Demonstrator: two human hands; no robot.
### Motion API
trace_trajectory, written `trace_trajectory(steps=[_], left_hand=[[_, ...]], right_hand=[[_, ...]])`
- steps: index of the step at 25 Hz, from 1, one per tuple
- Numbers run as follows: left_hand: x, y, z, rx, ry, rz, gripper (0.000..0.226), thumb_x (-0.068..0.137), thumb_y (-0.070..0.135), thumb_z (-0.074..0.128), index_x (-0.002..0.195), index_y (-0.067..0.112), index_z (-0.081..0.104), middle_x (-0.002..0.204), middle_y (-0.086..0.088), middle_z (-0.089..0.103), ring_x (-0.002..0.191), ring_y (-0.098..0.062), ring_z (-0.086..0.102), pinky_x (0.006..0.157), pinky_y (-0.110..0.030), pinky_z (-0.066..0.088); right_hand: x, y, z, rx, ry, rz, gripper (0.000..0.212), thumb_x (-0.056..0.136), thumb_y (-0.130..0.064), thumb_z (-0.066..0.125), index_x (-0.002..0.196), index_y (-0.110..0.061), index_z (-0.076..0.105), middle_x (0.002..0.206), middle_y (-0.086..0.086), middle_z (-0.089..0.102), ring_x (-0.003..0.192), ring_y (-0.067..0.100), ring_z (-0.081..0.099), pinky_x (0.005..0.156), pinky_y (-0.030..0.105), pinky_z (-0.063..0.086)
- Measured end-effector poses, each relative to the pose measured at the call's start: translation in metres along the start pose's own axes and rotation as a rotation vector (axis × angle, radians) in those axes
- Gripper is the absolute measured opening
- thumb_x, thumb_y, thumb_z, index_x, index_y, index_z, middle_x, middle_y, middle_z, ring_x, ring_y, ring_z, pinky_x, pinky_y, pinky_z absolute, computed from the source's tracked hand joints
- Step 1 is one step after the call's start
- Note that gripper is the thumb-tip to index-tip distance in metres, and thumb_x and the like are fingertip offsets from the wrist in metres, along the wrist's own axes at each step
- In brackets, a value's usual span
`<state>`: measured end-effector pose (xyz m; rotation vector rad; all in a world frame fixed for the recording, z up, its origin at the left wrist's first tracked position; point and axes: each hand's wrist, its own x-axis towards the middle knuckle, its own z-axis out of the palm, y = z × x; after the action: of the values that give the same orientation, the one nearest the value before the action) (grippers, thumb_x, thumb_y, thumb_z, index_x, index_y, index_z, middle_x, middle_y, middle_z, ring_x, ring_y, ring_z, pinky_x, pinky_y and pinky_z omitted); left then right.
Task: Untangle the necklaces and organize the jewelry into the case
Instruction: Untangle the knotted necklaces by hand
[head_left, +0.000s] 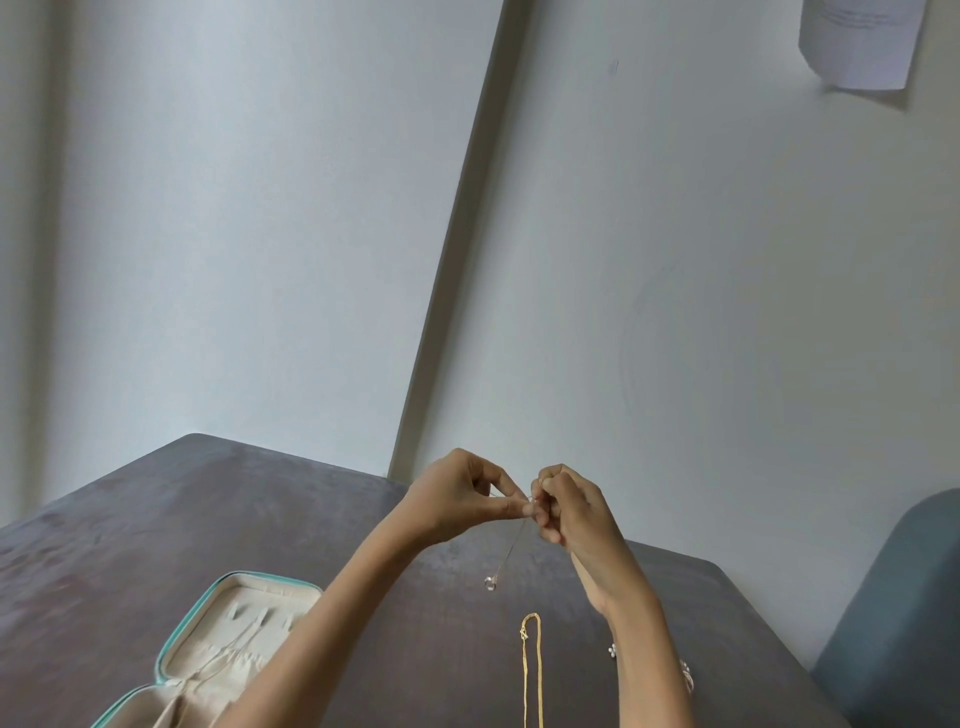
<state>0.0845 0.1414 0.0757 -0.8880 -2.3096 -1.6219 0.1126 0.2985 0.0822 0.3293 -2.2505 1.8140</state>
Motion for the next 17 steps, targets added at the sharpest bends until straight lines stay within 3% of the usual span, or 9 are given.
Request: trace_trajectory(steps=[5,10,13,17], left_hand=[[-0.0007,0.0021,-0.0020,-0.065,0.108,-0.020,0.009,0.083,0.018,0.071,0.075,0.013,0.074,0.043,0.010,0.022,0.045,-0.008,0.018,0.046,-0.019,0.017],[-0.0027,0.0055,-0.0076,-0.150,0.135,-0.103,0.015,0.087,0.013,0.062,0.073,0.011,0.064,0.060,-0.004,0.039,0.053,-0.008,0.031,0.051,-0.015,0.026],[-0.0030,0.0073,-0.0058,-0.227,0.123,-0.172,0.017,0.089,0.010,0.058,0.072,0.011,0.060,0.065,-0.003,0.055,0.047,-0.004,0.036,0.046,-0.011,0.030],[-0.0030,0.0098,-0.0031,-0.304,0.132,-0.216,0.014,0.092,0.007,0.052,0.079,0.004,0.056,0.085,-0.008,0.072,0.056,0.000,0.057,0.047,-0.014,0.040]], right_hand=[[0.0013,0.0016,0.0008,0.012,-0.001,-0.006,0.026,0.092,-0.008,0.038,0.069,-0.013,0.047,0.062,0.000,0.043,0.057,0.014,0.032,0.052,0.023,0.027],[0.0016,0.0045,-0.0048,0.025,0.001,0.010,0.026,0.093,-0.009,0.037,0.070,-0.014,0.047,0.064,0.001,0.044,0.059,0.015,0.032,0.052,0.023,0.028],[0.0016,0.0039,-0.0039,0.048,0.002,0.023,0.025,0.093,-0.009,0.037,0.070,-0.013,0.047,0.065,0.002,0.045,0.058,0.015,0.033,0.051,0.023,0.027],[0.0010,0.0039,0.0005,0.044,-0.013,0.032,0.023,0.093,-0.010,0.038,0.072,-0.011,0.047,0.067,0.005,0.044,0.057,0.014,0.033,0.050,0.022,0.027]])
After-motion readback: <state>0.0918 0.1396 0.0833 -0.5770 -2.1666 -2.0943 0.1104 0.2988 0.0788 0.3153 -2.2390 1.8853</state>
